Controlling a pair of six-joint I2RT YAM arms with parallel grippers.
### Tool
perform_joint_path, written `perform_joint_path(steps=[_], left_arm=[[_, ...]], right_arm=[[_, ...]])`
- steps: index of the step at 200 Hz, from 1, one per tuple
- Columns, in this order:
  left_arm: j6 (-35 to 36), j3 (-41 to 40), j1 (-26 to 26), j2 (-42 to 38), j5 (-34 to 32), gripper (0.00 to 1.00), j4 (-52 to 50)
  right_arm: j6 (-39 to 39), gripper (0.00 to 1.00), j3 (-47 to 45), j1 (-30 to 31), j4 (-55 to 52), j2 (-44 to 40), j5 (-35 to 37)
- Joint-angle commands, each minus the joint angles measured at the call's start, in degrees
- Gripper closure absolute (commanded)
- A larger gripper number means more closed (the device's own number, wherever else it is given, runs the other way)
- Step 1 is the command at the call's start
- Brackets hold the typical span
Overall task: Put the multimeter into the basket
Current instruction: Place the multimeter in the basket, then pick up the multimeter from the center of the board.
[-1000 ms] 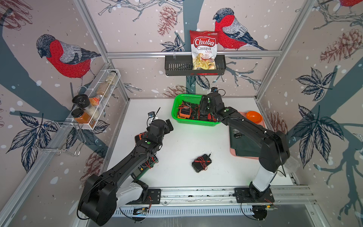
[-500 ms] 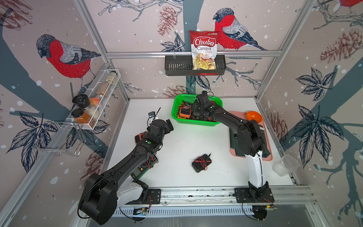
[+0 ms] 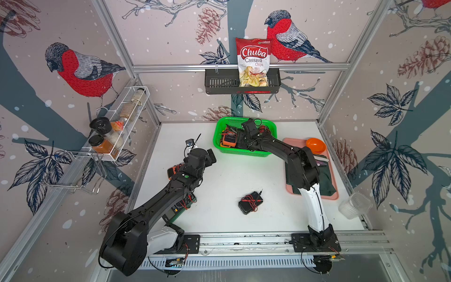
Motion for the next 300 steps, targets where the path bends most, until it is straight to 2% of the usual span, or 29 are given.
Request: perform_joint_path(steps=[1,41,86,132,176,203,247,271,300], left_arm=[[-0.08,0.25,0.04,0.02,0.75,0.02,1.33],[-0.37,0.16,0.03,-0.31,1.07,0.02,1.08],[-0.52,0.28,0.07,-0.75,1.00,0.02,0.62],[-0.59,-0.24,0.09,-1.63,3.66,0.03,0.38],[2.72,-2.83,-0.42,-4.78,13.72,0.02,0.09],[7.69,-5.71,-3.56,-7.45,21.10,0.02,-0.06],[13.28,-5.06,-12.24,-7.19,28.09,0.02,-7.13],[15.48,-2.78,-17.32,-4.68,29.66,0.02,-11.66],[18.56,2.96,-24.11,2.35,30.68,0.02,-17.01]], right_arm=[[-0.88,0.00,0.95,0.02,-0.21,0.14,-1.21],[-3.61,0.00,3.47,0.24,-3.17,-2.04,0.37],[-5.98,0.00,0.04,0.89,-2.79,-9.46,2.53],[-7.63,0.00,-9.91,1.44,1.29,-17.96,0.83],[-7.62,0.00,-25.92,2.25,4.15,-30.55,0.51],[-7.22,0.00,-35.16,3.42,3.12,-39.11,4.40],[-3.32,0.00,-46.60,1.90,-0.10,-51.86,9.83],[-0.90,0.00,-51.88,-0.92,-0.01,-58.53,11.51],[0.35,0.00,-56.99,-4.69,0.90,-65.92,12.48]])
